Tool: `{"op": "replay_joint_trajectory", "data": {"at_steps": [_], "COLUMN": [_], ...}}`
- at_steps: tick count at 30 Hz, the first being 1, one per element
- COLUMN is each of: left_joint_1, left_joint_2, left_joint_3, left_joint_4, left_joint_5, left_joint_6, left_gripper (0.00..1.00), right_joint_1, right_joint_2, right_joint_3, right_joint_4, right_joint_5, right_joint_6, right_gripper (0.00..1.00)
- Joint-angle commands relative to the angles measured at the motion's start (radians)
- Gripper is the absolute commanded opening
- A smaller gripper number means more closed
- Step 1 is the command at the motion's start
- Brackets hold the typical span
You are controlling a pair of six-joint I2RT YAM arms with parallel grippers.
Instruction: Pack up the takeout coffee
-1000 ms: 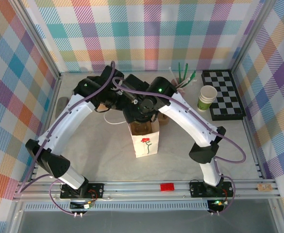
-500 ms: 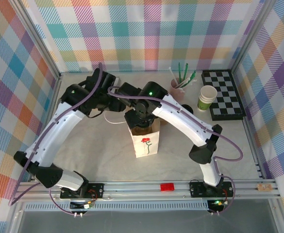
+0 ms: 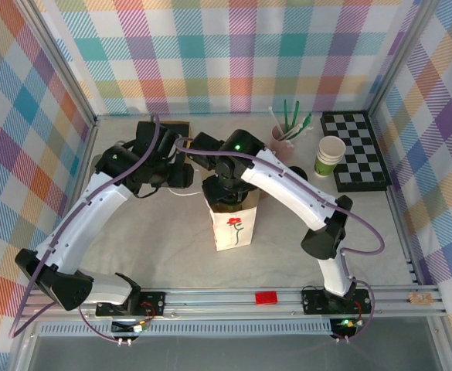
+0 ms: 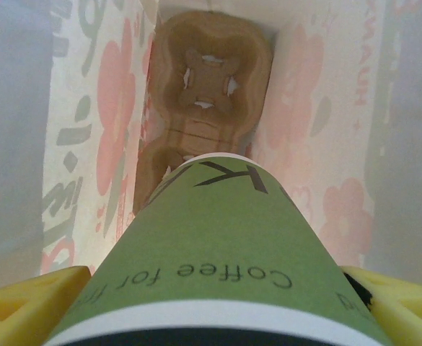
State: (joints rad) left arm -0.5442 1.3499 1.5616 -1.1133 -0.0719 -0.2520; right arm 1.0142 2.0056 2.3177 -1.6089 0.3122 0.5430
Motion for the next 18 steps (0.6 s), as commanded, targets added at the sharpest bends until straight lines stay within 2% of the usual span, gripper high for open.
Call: {"op": "replay_joint_trajectory", "data": {"at_steps": [1,4,7,11,18], "left_joint_1": [0.007,0.004,-0.034,-0.099,-0.132], "left_joint_2": [-0.025,-0.045,-0.076,-0.129,-0.236], "left_joint_3": [-0.012,-0.030,-0.053,-0.071,-0.044], "left_joint_4": [0.045,0.053,0.058,0.048,0.013], "left_joint_5": [0.051,0.095,0.108,0.100,0.077], "left_joint_6": [-0.027,-0.046,-0.069,-0.098,-0.130], "left_gripper": [0.46,0.32,0.25,0.26,0.42], "right_joint_1": [0.004,0.011,0.019,0.027,0.043], "right_joint_2": [-0.042,-0.070,-0.097,-0.136,-0.184], "right_joint_3": [-0.021,-0.052,-0.103,-0.182,-0.226], "right_joint_4": [-0.011,-0.007,0.000,0.015,-0.006], "right_joint_5": [-0.025,-0.035,-0.053,-0.066,-0.081], "right_joint_6": [0.031,0.037,0.039,0.046,0.040], "right_gripper": [0.50,0.50,0.50,0.50,0.50]}}
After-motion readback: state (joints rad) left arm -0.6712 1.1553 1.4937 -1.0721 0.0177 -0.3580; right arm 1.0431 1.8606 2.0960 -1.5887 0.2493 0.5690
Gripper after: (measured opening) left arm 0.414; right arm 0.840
